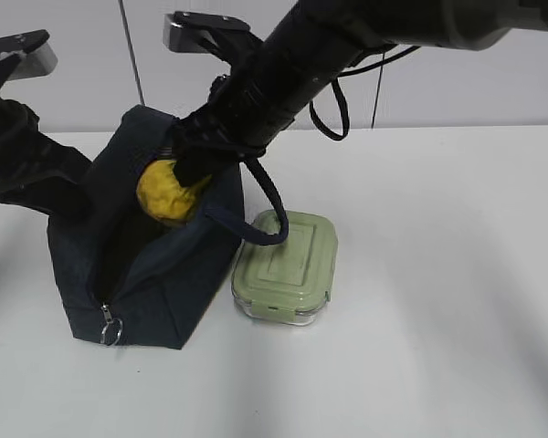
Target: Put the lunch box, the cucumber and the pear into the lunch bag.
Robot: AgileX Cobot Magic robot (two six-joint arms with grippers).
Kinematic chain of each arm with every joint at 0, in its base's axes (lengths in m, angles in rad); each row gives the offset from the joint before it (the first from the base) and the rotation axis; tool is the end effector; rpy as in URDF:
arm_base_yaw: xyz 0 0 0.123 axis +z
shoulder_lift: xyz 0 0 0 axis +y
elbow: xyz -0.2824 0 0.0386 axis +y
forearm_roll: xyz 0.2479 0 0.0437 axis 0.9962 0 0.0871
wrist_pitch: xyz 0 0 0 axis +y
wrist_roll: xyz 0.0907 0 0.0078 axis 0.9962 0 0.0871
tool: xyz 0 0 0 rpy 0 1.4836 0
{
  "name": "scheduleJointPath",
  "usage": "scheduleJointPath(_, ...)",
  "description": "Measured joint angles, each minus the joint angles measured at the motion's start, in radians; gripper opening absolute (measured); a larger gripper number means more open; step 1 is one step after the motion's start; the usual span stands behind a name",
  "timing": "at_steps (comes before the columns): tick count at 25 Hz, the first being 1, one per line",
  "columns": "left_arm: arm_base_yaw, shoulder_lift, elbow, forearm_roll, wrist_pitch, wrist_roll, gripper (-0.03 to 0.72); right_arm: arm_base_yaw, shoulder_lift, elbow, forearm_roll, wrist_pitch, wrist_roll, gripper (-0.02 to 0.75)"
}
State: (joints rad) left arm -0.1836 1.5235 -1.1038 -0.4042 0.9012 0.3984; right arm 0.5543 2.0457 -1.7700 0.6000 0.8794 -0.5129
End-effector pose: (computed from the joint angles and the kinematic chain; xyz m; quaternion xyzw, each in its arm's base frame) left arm 0.2911 -0.0826 0.2653 0.1847 0.9528 -0.1574 0.1823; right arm 0.3702 0.2758 0.2633 -0.3623 0.8607 0.2722 0.2321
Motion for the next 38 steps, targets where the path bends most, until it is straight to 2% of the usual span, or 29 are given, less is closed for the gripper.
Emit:
scheduleJointPath(4, 0.0, 0.0, 0.0, 0.0, 0.0, 0.0, -0.006, -0.002, 0.001, -0.008, 0.038, 0.003, 0.006, 0.483)
scheduleJointPath(5, 0.0, 0.0, 0.0, 0.0, 0.001, 0.0, -0.006, -0.005, -0.004, -0.008, 0.045, 0.005, 0.006, 0.524)
scheduleJointPath(7, 0.0, 0.0, 0.0, 0.0, 0.001, 0.0, -0.006, -0.017, -0.032, -0.008, 0.052, 0.017, 0.006, 0.557)
scheduleJointPath(10, 0.0, 0.0, 0.0, 0.002, 0.001, 0.0, -0.006, -0.074, -0.105, 0.027, 0.061, 0.025, 0.016, 0.565)
scheduleJointPath(13, 0.0, 0.0, 0.0, 0.003, 0.001, 0.0, -0.006, -0.17, -0.199, 0.187, 0.118, -0.014, 0.023, 0.565)
scheduleJointPath(15, 0.0, 0.0, 0.0, 0.003, 0.001, 0.0, -0.006, -0.244, -0.255, 0.379, 0.241, -0.079, -0.02, 0.565)
scheduleJointPath(19, 0.0, 0.0, 0.0, 0.003, 0.001, 0.0, -0.006, -0.398, -0.279, 0.727, 0.671, -0.108, -0.284, 0.565)
scheduleJointPath(21, 0.0, 0.0, 0.0, 0.003, 0.001, 0.0, -0.006, -0.433, -0.258, 0.817, 0.817, -0.112, -0.395, 0.565)
scheduleJointPath(28, 0.0, 0.0, 0.0, 0.004, 0.001, 0.0, -0.006, -0.442, -0.127, 0.851, 0.985, -0.044, -0.521, 0.566)
scheduleJointPath(38, 0.0, 0.0, 0.0, 0.004, 0.001, 0.0, -0.006, -0.439, -0.012, 0.833, 1.083, -0.015, -0.635, 0.566)
